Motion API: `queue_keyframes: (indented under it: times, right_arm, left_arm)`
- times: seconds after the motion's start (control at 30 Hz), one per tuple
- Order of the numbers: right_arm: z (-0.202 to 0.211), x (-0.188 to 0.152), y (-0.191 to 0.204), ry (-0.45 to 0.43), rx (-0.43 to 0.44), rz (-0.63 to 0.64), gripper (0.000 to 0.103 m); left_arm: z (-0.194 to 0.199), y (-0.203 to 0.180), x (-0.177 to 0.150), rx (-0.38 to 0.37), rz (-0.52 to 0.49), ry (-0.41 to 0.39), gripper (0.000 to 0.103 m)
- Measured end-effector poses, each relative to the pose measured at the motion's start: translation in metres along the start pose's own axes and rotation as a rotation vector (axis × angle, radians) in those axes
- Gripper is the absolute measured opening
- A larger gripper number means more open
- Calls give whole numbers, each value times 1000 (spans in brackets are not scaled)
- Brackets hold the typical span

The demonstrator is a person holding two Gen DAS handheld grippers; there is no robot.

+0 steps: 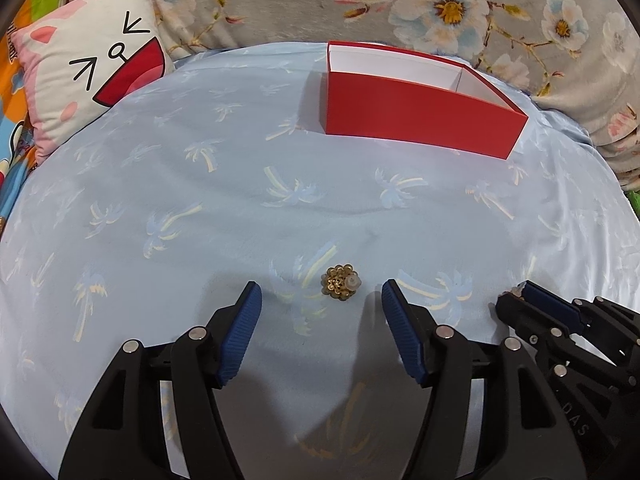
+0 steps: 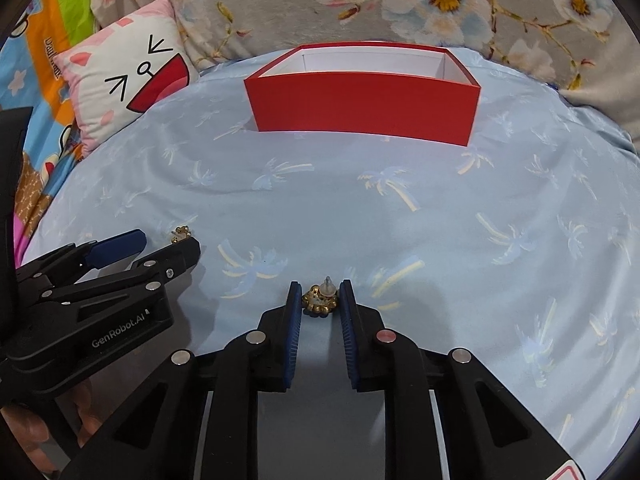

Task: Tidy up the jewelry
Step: 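Close the right tool on the gold flower brooch, then carry the gold brooch with the right tool into the red box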

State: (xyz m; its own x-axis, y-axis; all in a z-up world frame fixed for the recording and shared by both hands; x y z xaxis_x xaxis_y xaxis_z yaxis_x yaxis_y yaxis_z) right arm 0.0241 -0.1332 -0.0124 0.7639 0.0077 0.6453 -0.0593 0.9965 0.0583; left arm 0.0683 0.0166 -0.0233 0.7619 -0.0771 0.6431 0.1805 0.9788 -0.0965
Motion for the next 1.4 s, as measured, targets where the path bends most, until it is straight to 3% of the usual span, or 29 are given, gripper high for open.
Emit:
queue_keyframes:
  times: [0.2,0.43,0.77,1.4]
  right_arm:
    - [6,-6,-11,-3,7,-47,18]
    - [7,-8,-14,-6,19,-67,18]
    - [9,-8,-15,-12,23,-79,18]
    - [24,8,-36,-45,30,-129,18]
  left_arm:
    - [-2,-5,4,11,-13,-2,47]
    - [-3,-4,6,-11,5,-8,19]
    - [-3,-9,5,6,-22,-7,18]
    - [6,-49,24,-51,-68,-2,18]
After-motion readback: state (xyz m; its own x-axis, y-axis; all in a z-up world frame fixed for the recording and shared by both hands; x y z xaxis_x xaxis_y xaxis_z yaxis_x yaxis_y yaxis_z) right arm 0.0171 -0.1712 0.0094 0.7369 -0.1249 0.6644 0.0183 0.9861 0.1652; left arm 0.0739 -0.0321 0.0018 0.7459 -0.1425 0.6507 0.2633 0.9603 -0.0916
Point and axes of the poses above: each gripper's, at about its wrist camera, not at the fingertips, and z roughly against the way its jaws point, y to its left, x to its top, the point moved 2 cm from there along -z, roughly the way its jaws point, and after that the axes turned 5 degrees about z, right-handed, at the moved point
